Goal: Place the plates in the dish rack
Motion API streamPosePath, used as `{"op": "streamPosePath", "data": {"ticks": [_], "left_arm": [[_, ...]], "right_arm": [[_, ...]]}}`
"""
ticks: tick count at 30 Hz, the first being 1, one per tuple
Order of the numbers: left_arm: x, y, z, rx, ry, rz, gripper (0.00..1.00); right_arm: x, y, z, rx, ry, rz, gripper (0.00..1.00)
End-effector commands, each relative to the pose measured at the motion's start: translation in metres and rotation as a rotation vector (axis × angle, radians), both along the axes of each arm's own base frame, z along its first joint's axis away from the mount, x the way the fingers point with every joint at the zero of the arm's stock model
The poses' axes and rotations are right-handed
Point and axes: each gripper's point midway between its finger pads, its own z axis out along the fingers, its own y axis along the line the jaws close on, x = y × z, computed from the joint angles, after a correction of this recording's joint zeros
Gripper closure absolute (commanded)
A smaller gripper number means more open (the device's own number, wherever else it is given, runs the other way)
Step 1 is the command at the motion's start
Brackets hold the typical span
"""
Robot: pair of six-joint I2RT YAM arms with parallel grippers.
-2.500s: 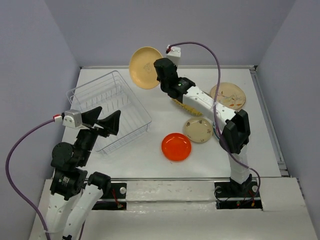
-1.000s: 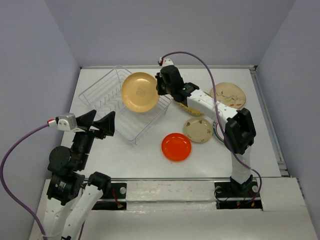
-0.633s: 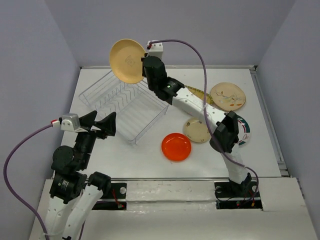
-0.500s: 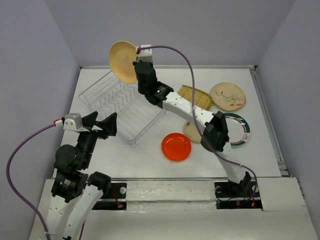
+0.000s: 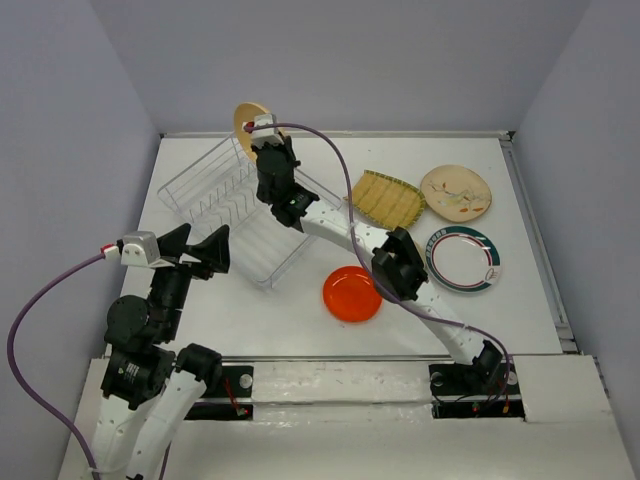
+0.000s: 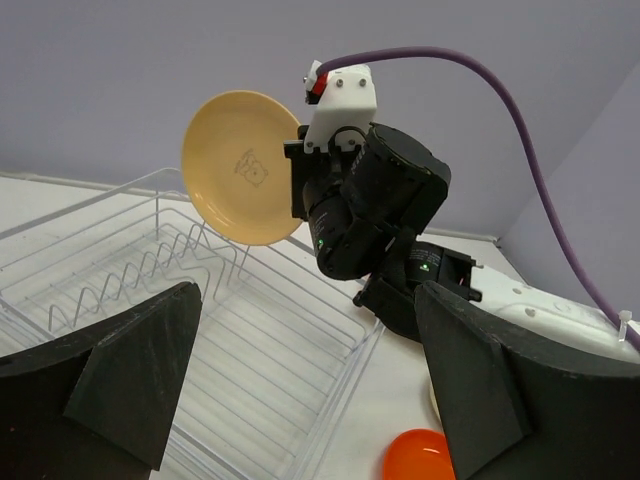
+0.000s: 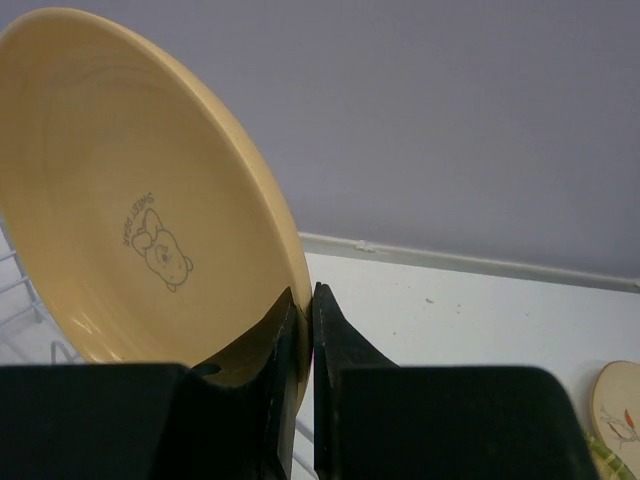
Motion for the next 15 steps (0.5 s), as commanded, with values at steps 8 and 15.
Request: {"op": "streamPosePath", "data": {"ticks": [8, 15], "left_arm": [[0.001, -0.004, 0.009, -0.006, -0.045, -0.018, 0.01], [0.001, -0.005, 0.008, -0.003, -0.046, -0.025, 0.01]], "right_arm": [[-0.003, -0.002, 0.04, 0.128, -0.114, -0.009, 0.93], [-0.001, 0.009, 0.002, 0.12, -0.043, 0.03, 0.93]]}}
